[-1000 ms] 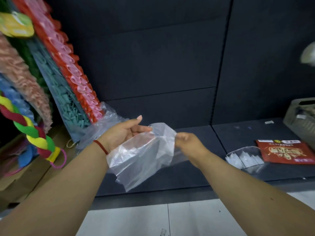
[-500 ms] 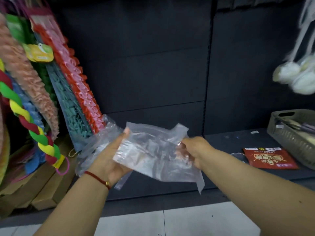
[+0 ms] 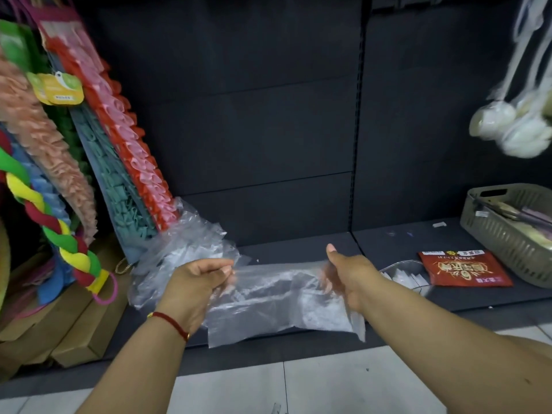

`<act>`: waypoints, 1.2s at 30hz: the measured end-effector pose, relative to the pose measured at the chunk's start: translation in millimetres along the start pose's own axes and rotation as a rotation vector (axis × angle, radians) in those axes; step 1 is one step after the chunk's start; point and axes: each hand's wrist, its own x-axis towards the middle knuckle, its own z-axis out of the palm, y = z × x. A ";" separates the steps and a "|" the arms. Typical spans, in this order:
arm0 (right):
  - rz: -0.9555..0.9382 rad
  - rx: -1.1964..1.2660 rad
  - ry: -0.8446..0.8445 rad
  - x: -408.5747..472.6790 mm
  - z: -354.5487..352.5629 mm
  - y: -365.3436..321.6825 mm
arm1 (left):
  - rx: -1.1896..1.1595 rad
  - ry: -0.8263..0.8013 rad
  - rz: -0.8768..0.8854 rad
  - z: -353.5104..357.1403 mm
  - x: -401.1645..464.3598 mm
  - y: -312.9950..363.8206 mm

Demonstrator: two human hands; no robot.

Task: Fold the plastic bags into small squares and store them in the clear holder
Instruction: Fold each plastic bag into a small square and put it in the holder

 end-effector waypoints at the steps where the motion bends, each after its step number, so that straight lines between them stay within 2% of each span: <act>1: -0.092 0.004 0.004 2.2 -1.7 1.3 | 0.001 -0.002 -0.008 -1.0 2.0 -1.4; 4: -0.308 0.017 -0.155 -1.0 -8.7 0.7 | 0.024 -0.073 -0.022 -2.4 3.5 -1.7; 7: -0.404 -0.066 -0.289 -4.6 -15.0 -4.5 | 0.094 -0.113 0.037 -4.7 6.1 0.1; 14: -0.585 -0.307 -0.179 -4.8 -24.9 -15.0 | 0.275 -0.068 0.220 -10.0 10.1 4.8; 23: -0.641 -0.628 -0.143 -3.2 -32.7 -29.5 | 0.509 -0.061 0.306 -15.8 11.7 11.1; 27: -0.654 -0.608 -0.126 -2.2 -30.8 -32.5 | 0.509 0.003 0.365 -14.5 14.6 11.1; 32: -0.551 -0.371 -0.171 -4.3 -23.1 -29.8 | 0.159 0.014 0.288 0.8 11.4 3.4; 36: -0.648 -0.423 -0.022 -11.6 -10.4 -25.0 | 0.250 0.176 0.425 15.4 7.2 -3.2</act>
